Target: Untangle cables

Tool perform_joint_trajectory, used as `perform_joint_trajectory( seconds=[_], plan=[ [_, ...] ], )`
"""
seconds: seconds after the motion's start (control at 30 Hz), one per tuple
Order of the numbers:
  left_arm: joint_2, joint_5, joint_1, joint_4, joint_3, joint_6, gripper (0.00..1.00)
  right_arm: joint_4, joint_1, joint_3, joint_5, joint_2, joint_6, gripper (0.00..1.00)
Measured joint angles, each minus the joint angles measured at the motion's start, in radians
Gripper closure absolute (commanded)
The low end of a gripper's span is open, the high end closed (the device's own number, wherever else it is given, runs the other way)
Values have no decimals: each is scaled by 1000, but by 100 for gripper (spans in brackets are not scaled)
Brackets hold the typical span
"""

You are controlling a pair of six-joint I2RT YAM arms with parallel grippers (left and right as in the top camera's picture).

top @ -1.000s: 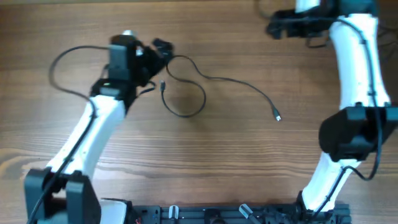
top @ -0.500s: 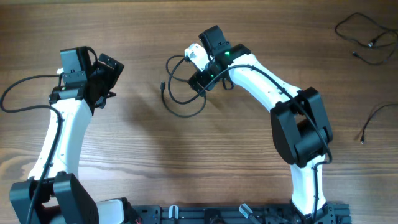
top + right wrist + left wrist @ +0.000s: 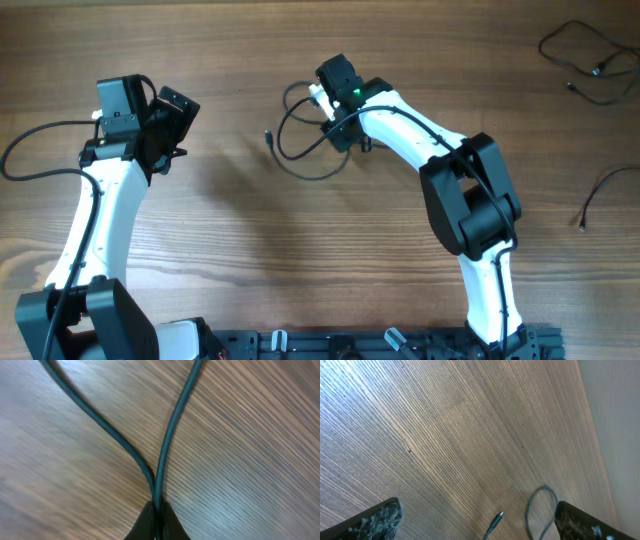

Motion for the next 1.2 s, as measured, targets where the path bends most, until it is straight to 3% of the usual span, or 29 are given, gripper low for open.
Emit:
perform_joint_trajectory(
  seconds=[0.1,0.2,0.4,0.53,0.63,0.83,1.0,1.03,1.07,1.1,1.2],
  plan=[
    [0,0,0,0,0,0,0,-59,-41,2,106,-6,60,96],
    [0,0,0,0,0,0,0,-40,-150,1,182,-22,27,96],
    [0,0,0,0,0,0,0,137,-448,1,247,-146,-212,96],
    [0,0,0,0,0,0,0,394,-550,0,243,-146,-406,96],
    [0,0,0,0,0,0,1,543,-602,0,159,-144,-566,96],
    [0,0,0,0,0,0,0,589,-737,1,-31,-66,-799,96],
    [0,0,0,0,0,0,0,550,-784,0,-209,-25,-816,96],
    [0,0,0,0,0,0,0,551,-774,0,-234,-25,-814,81],
    [0,0,0,0,0,0,0,550,-763,0,-247,-25,-801,26],
    [0,0,0,0,0,0,0,550,-742,0,-267,-25,-792,0],
    [0,0,0,0,0,0,0,551,-693,0,-259,-25,-683,0]
  ],
)
